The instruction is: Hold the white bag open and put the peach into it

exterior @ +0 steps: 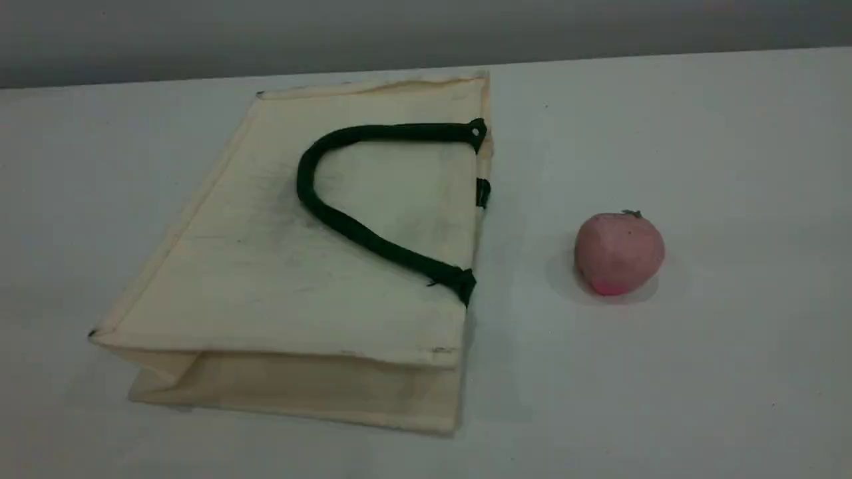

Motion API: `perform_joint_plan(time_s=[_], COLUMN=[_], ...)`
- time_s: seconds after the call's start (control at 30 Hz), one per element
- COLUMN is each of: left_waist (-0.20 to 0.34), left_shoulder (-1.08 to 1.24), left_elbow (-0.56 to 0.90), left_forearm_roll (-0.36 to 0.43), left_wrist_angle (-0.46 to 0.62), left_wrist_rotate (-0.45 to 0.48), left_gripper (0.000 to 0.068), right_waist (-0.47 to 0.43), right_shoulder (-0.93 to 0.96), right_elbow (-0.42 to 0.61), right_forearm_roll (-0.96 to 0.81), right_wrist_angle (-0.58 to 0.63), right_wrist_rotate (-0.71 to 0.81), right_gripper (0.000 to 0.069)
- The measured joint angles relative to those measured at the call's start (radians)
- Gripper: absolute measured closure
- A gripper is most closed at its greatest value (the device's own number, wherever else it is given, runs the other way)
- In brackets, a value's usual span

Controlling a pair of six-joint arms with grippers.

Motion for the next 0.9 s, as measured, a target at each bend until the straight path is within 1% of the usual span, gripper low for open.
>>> perform_joint_plan(time_s=[0.1,0.23,0.33,0.4,0.53,0.63,0.77,0.8,0.9], left_waist=[0.0,0.0,0.0,0.0,0.0,0.0,0.0,0.0,0.0], left_shoulder=[0.001,0.034,0.066,0.094,0.184,0.288,0.468,0.519,0.663], left_elbow=[-0.047,-0.088,-0.093,-0.093,-0.117,-0.175,-0.276,-0.304,-0.377], left_forearm_roll=[-0.001,-0.013,-0.071,-0.088,-0.076,-0.076,-0.075,-0.075,-0.075], left_wrist_angle=[0.048,0.051,0.058,0.06,0.061,0.06,0.047,0.041,-0.019], left_wrist_rotate=[0.0,-0.008,-0.053,-0.06,-0.038,0.011,0.083,0.087,0.086], left_gripper=[0.0266,0.0266,0.0266,0.0266,0.0266,0.0266,0.0266,0.0266,0.0266], right_waist=[0.0,0.0,0.0,0.0,0.0,0.0,0.001,0.001,0.001], right_shoulder=[0.069,0.16,0.216,0.233,0.25,0.271,0.325,0.344,0.404], right_elbow=[-0.045,-0.09,-0.092,-0.092,-0.092,-0.095,-0.136,-0.149,-0.195], right_forearm_roll=[0.001,0.006,0.034,0.051,0.051,0.051,0.051,0.051,0.051], right_wrist_angle=[0.014,0.016,0.015,-0.001,-0.064,-0.096,-0.097,-0.095,-0.09], right_wrist_rotate=[0.0,0.0,0.0,0.0,0.0,0.0,0.0,0.0,0.0], right_gripper=[0.02,0.02,0.02,0.02,0.02,0.02,0.02,0.02,0.02])
